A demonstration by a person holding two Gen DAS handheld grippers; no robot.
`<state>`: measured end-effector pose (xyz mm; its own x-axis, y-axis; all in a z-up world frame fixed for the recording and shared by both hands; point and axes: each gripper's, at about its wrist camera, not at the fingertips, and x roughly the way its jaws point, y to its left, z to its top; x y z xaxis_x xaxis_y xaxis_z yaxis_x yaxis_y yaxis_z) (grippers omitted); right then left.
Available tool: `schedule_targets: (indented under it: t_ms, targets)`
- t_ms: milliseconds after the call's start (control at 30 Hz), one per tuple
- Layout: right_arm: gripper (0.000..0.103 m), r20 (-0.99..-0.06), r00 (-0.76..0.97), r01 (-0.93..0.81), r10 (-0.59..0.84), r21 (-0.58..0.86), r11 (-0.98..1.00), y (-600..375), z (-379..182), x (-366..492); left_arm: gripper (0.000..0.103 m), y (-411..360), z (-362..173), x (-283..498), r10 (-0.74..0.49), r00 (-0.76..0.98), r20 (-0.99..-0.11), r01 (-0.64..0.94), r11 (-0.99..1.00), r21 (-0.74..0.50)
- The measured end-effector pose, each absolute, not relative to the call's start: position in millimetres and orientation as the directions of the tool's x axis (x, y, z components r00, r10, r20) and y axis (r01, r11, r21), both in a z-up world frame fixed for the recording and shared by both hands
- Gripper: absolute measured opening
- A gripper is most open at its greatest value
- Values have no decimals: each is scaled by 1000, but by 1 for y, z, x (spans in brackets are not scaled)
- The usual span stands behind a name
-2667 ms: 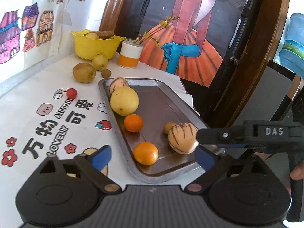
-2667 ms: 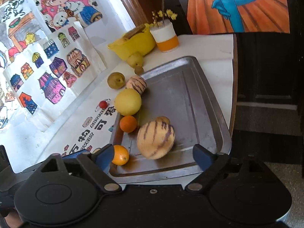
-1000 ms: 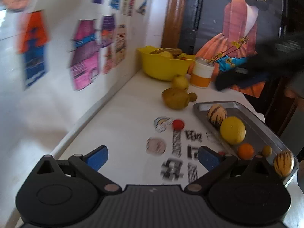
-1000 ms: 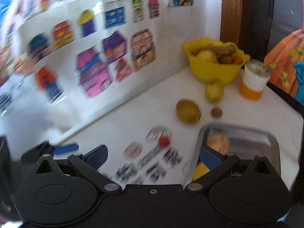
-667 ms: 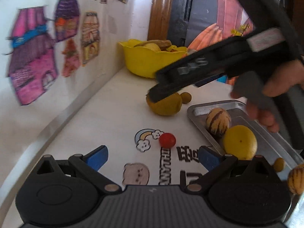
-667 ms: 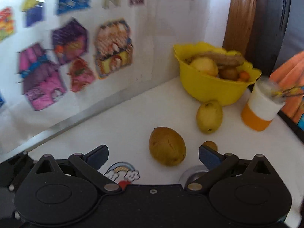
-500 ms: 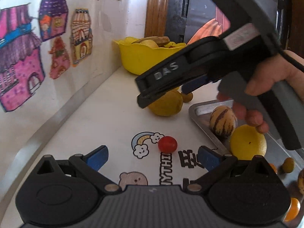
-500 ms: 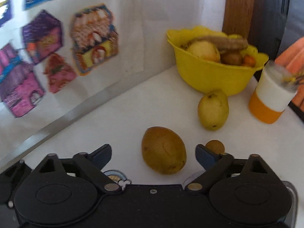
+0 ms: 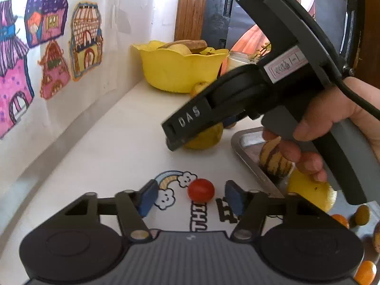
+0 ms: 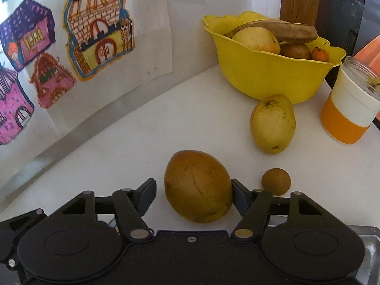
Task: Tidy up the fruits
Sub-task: 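Grasp the red cherry tomato with the left tool while the right tool grasps a brown mango, then carry the tomato and mango onto the tray and lower them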
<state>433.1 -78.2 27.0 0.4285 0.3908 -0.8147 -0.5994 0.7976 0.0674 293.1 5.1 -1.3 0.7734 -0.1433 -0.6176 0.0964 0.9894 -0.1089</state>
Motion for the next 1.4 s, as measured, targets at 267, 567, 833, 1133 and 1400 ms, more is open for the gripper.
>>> schedule_targets:
  t_ms: [267, 567, 833, 1133, 1400]
  targets:
    - [58, -816, 427, -577, 389, 85, 812, -85, 27, 432, 26, 2, -1, 295, -143, 771, -620, 105, 990, -98]
    - [58, -808, 352, -564, 473, 220, 796, -102, 32, 409, 25, 20, 5, 282, -158, 747, -646, 51, 982, -180]
    - [58, -760, 335, -569, 558, 309, 762, -122, 42, 371, 25, 32, 8, 252, -147, 742, -654, 6, 977, -213]
    - [58, -690, 356, -563, 630, 380, 734, -162, 74, 330, 25, 11, 25, 227, -182, 759, -625, 29, 968, -248]
    - [58, -671, 457, -493, 585, 356, 794, -225, 100, 303, 25, -42, 41, 224, -284, 768, -574, 132, 948, -291]
